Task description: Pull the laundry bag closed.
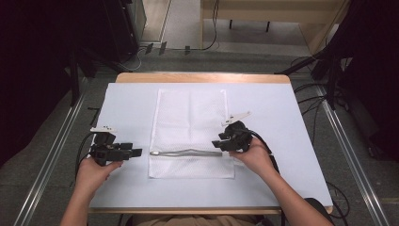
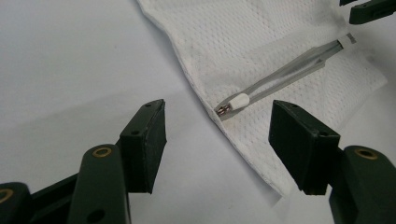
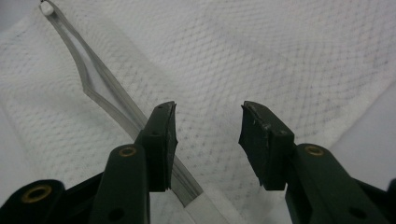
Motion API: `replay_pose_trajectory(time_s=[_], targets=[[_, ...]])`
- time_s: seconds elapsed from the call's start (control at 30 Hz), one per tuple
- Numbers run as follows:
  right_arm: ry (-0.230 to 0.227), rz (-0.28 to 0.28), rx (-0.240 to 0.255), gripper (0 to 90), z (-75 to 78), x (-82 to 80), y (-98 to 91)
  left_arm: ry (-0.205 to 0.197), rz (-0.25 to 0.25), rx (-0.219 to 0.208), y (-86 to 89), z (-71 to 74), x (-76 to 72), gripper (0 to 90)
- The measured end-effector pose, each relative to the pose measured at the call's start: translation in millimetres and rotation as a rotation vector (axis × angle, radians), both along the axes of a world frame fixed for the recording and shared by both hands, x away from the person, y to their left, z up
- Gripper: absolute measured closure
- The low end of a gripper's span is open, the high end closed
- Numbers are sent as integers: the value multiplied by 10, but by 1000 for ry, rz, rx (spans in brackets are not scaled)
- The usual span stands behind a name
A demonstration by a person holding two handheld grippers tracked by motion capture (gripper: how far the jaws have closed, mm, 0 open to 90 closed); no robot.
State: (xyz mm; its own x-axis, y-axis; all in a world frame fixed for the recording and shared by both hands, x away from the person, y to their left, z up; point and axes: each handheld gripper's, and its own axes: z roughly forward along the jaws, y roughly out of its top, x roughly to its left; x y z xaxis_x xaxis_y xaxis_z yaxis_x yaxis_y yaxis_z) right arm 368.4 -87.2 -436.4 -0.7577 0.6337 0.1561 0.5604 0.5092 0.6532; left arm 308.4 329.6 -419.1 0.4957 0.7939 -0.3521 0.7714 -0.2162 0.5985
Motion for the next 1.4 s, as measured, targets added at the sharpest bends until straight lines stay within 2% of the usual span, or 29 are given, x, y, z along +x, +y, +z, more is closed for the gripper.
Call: replay_pose_trajectory(time_s=[0.13, 0.27, 0.37, 0.87, 0.97, 1.03, 1.4], targets=[[7, 16, 20, 579, 33, -4, 91, -1, -11, 6, -21, 1, 0, 372], [-5, 34, 9, 575, 50, -12, 169, 3, -14, 8, -34, -5, -3, 370], [0, 40, 5, 573, 52, -18, 214, -6, -8, 18, -44, -13, -3, 370], [3, 103, 10, 562, 88, -63, 592, -3, 22, 15, 36, -8, -37, 371], [9, 115, 15, 562, 79, -64, 640, -1, 29, 4, 36, -7, -34, 366], [36, 135, 28, 562, 83, -59, 736, 1, 31, 4, 42, -9, -32, 365], [43, 172, 18, 573, 5, -38, 967, -10, 15, 18, 27, -18, -39, 364]])
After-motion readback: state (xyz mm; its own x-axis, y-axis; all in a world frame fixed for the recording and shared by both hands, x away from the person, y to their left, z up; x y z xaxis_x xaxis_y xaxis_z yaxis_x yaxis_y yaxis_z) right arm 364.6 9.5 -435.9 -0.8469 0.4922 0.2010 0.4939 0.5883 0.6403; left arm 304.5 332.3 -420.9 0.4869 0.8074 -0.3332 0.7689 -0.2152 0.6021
